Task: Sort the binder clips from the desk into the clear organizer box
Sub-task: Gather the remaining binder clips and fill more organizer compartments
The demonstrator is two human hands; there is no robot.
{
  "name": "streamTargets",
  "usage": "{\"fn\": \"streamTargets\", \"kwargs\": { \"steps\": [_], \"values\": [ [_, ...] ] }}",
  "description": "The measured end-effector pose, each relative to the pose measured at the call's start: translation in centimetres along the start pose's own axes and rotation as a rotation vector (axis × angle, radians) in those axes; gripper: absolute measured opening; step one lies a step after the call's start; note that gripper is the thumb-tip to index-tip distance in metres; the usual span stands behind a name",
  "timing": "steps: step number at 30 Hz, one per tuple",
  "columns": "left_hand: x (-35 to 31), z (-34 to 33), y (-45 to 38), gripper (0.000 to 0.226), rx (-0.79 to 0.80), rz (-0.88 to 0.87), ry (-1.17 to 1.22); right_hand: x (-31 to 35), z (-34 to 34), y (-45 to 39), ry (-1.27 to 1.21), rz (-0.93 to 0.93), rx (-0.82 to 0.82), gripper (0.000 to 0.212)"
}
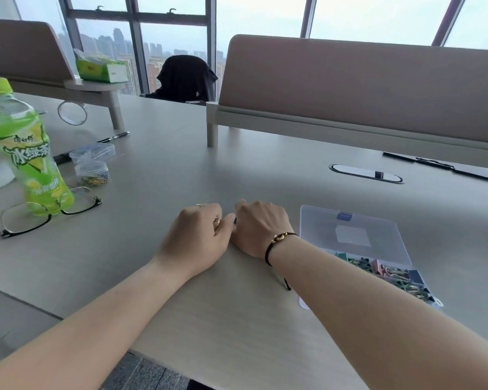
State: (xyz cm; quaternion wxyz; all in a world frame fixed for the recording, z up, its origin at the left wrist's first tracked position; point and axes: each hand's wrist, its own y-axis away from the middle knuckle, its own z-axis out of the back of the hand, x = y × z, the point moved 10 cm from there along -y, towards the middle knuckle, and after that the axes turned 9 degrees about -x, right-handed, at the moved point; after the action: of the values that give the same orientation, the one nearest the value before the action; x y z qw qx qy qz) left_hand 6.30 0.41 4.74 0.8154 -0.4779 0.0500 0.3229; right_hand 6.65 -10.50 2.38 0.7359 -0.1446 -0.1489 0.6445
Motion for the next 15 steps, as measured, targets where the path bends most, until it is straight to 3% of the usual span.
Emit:
{"fn": "streamTargets", "kwargs": {
  "steps": [7,11,15],
  "values": [
    [-0.2,0.4,-0.5,0.057,-0.013,-0.009,0.071,-0.8,1.2,-0.1,-0.148,-0.028,-0.013,0.030],
    [0.6,-0.4,-0.9,0.056,0.010,0.161,0.158,-4.5,3.9,0.3,-0.554,-0.229,-0.042,0.041],
    [-1.7,-3.6,-1.1,0.052,0.159,0.428,0.465,-10.0,6.7,3.8,-1.026,-0.505,-0.093,0.044]
  ]
}}
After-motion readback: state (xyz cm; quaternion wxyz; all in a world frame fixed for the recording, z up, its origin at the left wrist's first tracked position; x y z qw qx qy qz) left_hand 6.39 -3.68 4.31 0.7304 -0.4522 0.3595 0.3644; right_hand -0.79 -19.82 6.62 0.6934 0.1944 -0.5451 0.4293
